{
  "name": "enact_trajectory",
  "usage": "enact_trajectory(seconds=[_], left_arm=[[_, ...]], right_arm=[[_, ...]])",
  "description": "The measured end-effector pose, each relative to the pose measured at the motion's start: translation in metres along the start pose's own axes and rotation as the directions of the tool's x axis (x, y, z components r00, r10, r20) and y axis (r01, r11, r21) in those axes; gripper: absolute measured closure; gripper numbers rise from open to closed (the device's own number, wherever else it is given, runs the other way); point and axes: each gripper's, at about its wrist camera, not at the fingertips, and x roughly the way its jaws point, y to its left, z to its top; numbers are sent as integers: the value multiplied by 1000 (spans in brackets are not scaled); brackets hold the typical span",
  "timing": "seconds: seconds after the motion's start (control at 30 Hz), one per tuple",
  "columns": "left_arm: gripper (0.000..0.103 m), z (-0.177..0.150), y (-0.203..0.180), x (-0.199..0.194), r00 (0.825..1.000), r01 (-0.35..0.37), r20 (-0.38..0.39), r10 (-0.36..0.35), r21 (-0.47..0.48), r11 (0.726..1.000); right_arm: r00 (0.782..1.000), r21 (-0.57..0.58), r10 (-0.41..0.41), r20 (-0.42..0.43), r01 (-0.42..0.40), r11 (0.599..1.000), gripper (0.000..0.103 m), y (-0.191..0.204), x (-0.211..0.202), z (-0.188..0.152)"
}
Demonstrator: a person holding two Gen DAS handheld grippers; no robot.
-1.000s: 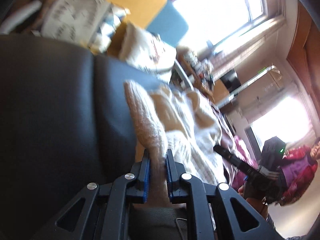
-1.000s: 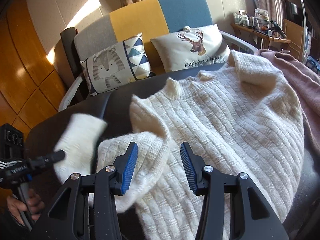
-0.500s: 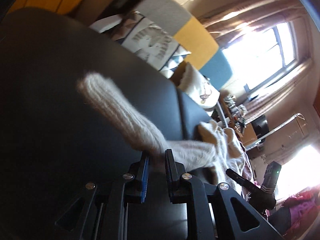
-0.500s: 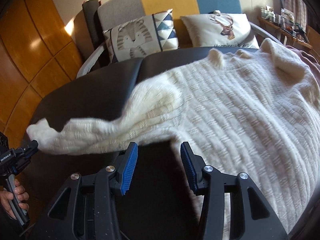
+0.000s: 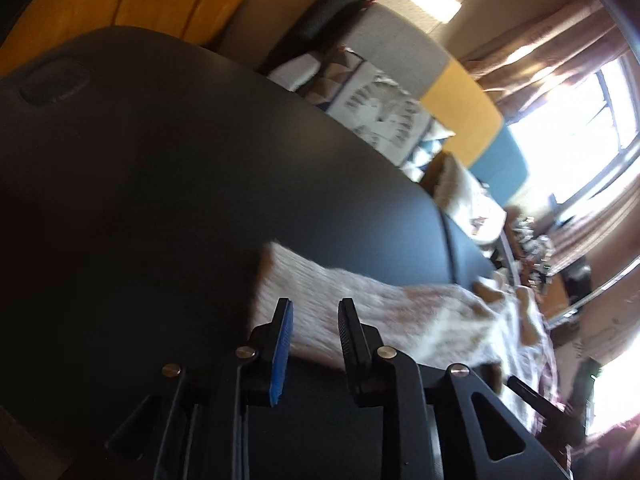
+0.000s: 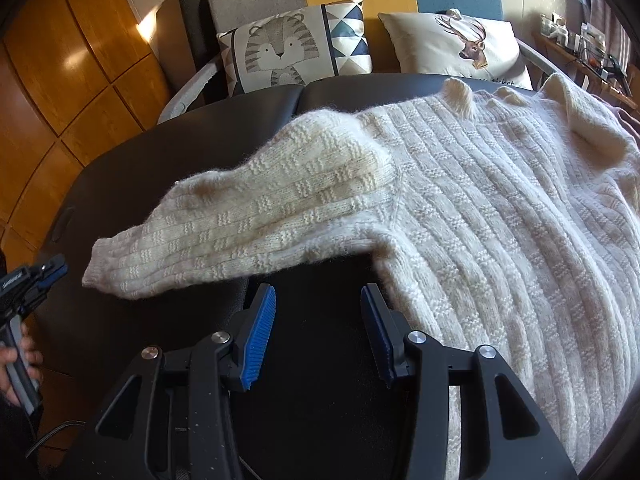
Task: Fold clothes
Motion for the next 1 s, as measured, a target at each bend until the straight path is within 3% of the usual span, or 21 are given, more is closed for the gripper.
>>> enact_trajectory(seconds=[0.13,0.27,0.37,0.5,0.63,0.8,0.9,1.0], left_arm=[[77,14,4,18,995,-101,-18,101,12,995],[74,15,9,36,993,-102,-67,101,0,995],[66,12,3,44,991,-89,-97,91,25,996],[47,9,-2,49,991,-80,-105,84,41,996],[19,12,-8,52,990,-102,-95,107,52,993],[19,18,-18,62,983,-150,-91,159,94,984],[21,19,-24,68,986,-126,-95,137,118,985],[34,18,-31,73,987,-103,-110,119,139,985]], right_arm=[[1000,9,9,-2,-9,1000,55,1,1,-3],[1000,20,18,-2,-18,1000,50,0,2,-5],[1000,21,28,8,-28,999,45,0,0,-5],[999,20,36,15,-36,999,44,1,-2,-5],[999,23,43,18,-43,999,44,0,-4,-5],[999,23,48,23,-49,999,44,-1,-7,-5],[998,27,49,30,-50,998,44,-3,-8,-5],[999,33,43,29,-44,998,44,-6,-7,-6]])
